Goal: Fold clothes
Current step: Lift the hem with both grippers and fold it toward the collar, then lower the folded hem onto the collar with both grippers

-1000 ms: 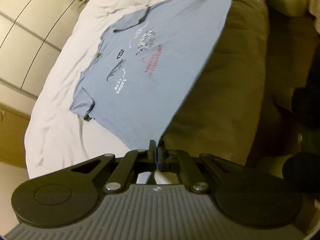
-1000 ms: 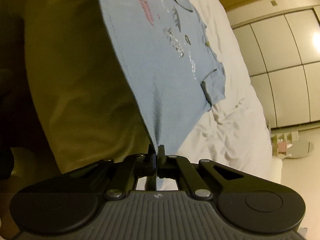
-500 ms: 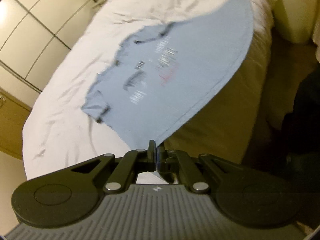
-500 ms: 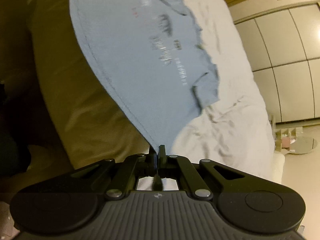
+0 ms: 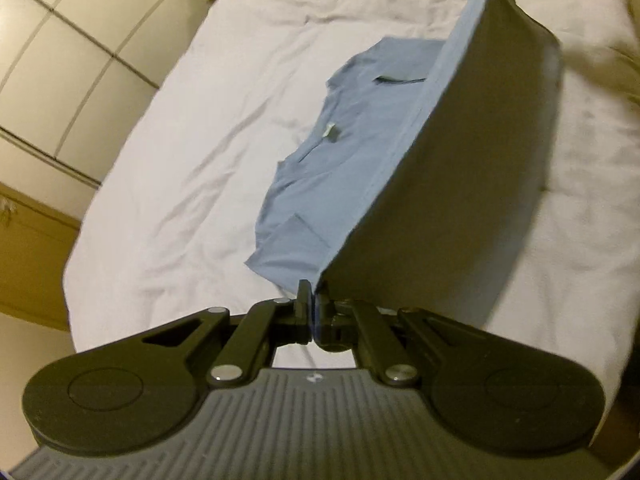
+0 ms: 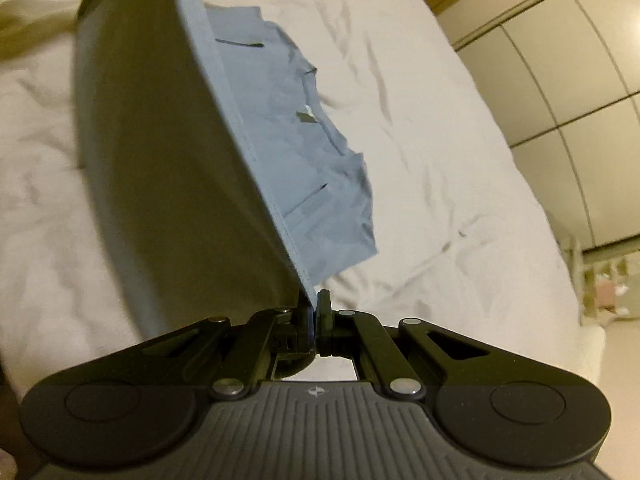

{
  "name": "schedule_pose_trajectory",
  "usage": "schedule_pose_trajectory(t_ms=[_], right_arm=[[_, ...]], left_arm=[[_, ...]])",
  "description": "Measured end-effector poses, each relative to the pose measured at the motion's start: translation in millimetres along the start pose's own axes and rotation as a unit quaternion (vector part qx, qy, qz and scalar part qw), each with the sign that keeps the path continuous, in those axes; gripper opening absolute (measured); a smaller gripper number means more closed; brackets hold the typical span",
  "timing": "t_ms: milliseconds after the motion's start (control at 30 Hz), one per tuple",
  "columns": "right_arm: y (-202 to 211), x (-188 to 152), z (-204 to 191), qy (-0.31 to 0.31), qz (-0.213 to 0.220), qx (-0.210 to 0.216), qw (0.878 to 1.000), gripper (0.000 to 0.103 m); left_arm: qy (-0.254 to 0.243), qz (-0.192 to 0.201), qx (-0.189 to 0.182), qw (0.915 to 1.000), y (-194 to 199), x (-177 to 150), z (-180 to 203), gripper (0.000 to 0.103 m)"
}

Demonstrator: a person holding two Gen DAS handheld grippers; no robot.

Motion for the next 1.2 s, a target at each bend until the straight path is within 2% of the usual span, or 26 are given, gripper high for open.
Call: schedule_pose_trajectory(t_ms=[267,467,733,967,1200], right_arm=[[-95.7,24.0,63.5,-0.005,-0.009,0.063,0.998,0.0],[-155.1,35.8,82.6,-0.032,-0.045,0.083,0.995,0.0],[-202.3,40.4,96.0,-0.07,-0.074,0.101,0.99,0.0],[-234.4,39.7,103.7,-0.108,-0.089,0.121,0.983,0.0],[-258.4,37.1,113.9,-0.154,-0.095,0.131,0.975,0.0]], left_arm=[[0.025,-0.063,-0.038,0.997,-98.2,19.2,-41.5,0.0],[0.023,-0.061,-0.06,0.996,-149.4,25.8,-63.1,0.0],[0.032,-0.058,-0.096,0.9932,-203.6,28.9,-84.4,0.0],[0.055,-0.072,-0.116,0.9891,-242.3,28.2,-90.7,0.001],[0.089,-0.074,-0.121,0.9859,-258.6,25.4,-95.8,0.002]])
Point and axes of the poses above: each gripper's, at about its wrist camera, not at the fingertips, and y roughly against the way its jaws point, z to its right, x to its top, the point moved 3 cm from there along -y, roughly the way its jaws point, and after that the axes turned 2 degrees about y, right-handed, at the moved point
